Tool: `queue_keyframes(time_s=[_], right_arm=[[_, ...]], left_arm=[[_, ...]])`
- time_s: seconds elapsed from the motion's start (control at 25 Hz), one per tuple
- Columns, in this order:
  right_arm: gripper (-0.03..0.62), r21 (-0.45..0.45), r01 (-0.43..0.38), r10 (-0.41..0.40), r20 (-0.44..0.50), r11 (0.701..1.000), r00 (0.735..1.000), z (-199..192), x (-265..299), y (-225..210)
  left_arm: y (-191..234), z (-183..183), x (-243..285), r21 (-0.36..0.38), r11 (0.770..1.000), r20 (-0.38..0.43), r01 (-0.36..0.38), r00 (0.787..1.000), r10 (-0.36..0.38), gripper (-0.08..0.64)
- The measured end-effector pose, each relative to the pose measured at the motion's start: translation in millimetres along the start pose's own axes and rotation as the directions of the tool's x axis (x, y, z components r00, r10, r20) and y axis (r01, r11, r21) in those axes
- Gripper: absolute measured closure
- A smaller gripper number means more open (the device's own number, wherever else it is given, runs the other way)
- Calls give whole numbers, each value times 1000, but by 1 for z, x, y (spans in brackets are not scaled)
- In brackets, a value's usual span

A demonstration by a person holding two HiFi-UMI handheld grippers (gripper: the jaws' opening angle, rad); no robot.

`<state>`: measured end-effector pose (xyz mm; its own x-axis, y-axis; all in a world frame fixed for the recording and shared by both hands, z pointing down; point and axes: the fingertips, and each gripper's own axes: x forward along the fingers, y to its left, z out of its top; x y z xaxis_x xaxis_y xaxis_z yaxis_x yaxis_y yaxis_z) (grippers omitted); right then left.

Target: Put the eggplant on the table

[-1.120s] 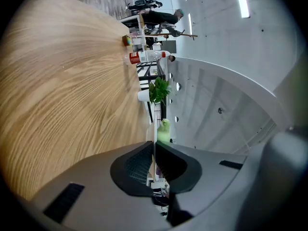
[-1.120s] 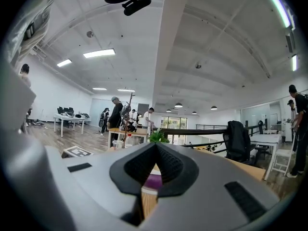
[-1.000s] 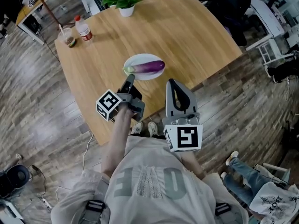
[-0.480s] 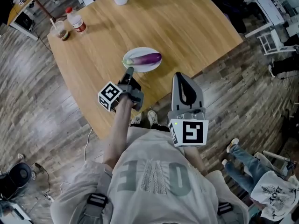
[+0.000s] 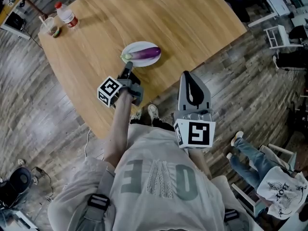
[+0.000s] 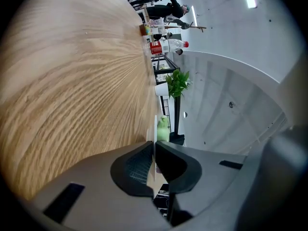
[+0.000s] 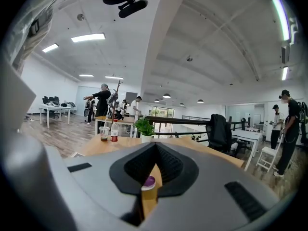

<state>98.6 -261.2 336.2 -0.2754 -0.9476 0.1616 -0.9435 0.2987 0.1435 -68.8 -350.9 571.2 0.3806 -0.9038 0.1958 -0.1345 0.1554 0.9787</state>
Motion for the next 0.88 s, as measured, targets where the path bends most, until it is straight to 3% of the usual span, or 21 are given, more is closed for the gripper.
queue_keyframes(time_s=[0.68, 0.88], right_arm=[[575, 43, 6, -4, -33, 999, 999, -14, -1, -16], [575, 45, -11, 12, -29, 999, 999, -15, 0, -15]], left_arm=[[25, -1, 7, -59, 995, 24, -79, 996, 81, 540], [31, 1, 7, -61, 983, 51, -176, 982, 179, 533]])
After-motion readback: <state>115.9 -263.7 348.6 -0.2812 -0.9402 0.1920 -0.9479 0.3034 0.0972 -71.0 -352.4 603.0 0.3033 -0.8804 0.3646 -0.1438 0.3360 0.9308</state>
